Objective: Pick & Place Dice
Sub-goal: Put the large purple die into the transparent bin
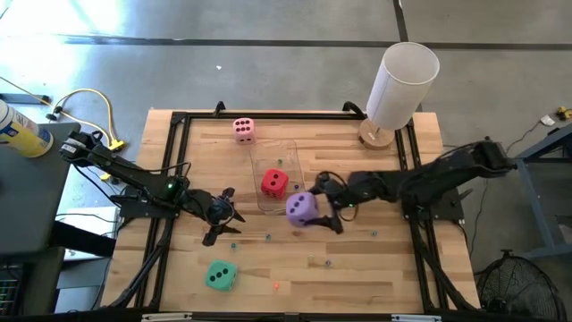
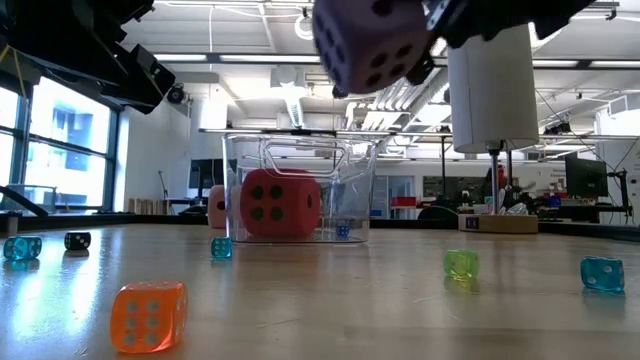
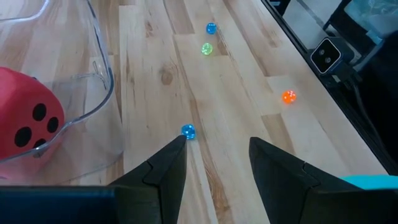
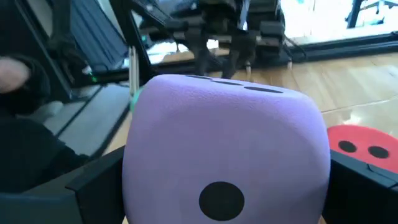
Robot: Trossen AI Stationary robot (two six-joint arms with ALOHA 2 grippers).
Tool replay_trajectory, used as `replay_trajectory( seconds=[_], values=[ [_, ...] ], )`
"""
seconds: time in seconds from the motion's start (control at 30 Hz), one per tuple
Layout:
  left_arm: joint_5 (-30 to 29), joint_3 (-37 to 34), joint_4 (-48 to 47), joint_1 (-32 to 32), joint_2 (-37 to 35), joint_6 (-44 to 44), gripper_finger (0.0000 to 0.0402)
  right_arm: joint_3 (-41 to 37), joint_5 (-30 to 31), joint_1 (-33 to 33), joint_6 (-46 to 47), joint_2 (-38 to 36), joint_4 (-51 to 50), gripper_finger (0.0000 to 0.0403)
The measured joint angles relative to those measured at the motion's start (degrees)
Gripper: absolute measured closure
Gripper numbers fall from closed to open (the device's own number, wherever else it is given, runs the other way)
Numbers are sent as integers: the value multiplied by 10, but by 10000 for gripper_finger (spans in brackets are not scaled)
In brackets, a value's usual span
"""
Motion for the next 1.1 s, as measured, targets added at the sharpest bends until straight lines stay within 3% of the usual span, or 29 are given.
replay_trajectory(
  seconds=[0.23, 0.5, 0.83, 1.1],
  values=[
    [-1, 0, -1, 0, 0, 14, 234, 112, -15, -49, -76, 95, -55, 3],
    [-2, 0, -9, 0, 0, 15, 234, 243, 2, -96, -81, 173, -263, 3],
    [-7, 0, -9, 0, 0, 42, 234, 254, 3, -114, -120, 206, -295, 3],
    [-10, 0, -9, 0, 0, 42, 234, 254, 98, -140, -177, 207, -281, 3]
  ],
)
